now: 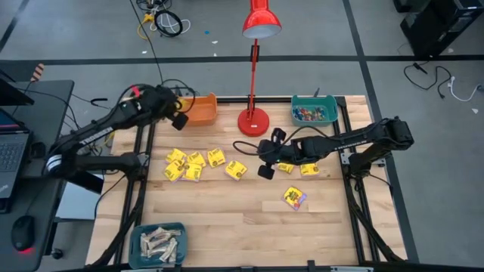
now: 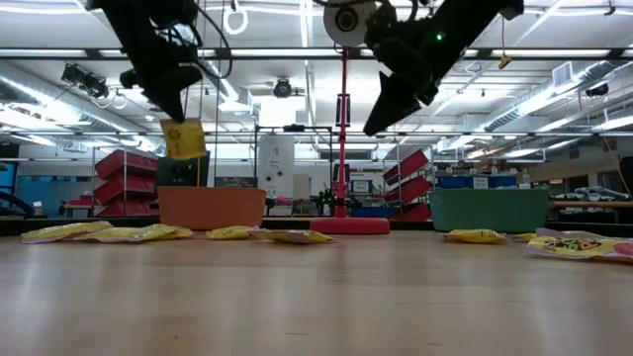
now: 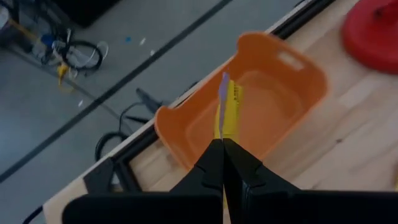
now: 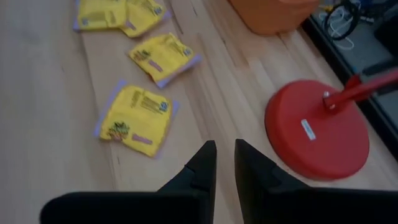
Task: Sort candy
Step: Put the yellow candy into the orange bin
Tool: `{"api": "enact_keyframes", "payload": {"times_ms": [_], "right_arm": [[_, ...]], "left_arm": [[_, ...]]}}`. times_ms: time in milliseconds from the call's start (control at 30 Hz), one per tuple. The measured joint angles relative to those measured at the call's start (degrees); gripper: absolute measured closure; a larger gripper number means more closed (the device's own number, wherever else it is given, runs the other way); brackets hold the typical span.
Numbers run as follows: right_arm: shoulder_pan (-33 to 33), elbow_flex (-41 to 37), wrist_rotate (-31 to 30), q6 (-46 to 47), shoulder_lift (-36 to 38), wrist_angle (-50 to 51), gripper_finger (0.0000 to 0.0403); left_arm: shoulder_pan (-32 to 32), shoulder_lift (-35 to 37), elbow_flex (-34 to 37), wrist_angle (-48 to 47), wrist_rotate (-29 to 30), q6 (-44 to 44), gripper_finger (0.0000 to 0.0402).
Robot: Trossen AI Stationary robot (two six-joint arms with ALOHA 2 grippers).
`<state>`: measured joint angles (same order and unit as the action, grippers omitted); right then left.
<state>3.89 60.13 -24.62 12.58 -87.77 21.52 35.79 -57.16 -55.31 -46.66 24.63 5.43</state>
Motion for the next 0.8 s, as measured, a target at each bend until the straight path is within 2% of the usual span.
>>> {"api": "enact_keyframes", "payload": {"times_ms": [400, 800], "right_arm": [[-0.45, -2.93, 0.02, 1.38, 0.0, -2.68, 0.0359], [-0.45, -4.75, 0.02, 2.27, 0.0, -4.34, 0.0358]], "left_arm": [[10.37, -10.24, 0.02, 1.38, -5.17, -2.04, 0.0401], [11.59, -14.28, 0.02, 3.76, -5.82, -2.04, 0.0401]]}}
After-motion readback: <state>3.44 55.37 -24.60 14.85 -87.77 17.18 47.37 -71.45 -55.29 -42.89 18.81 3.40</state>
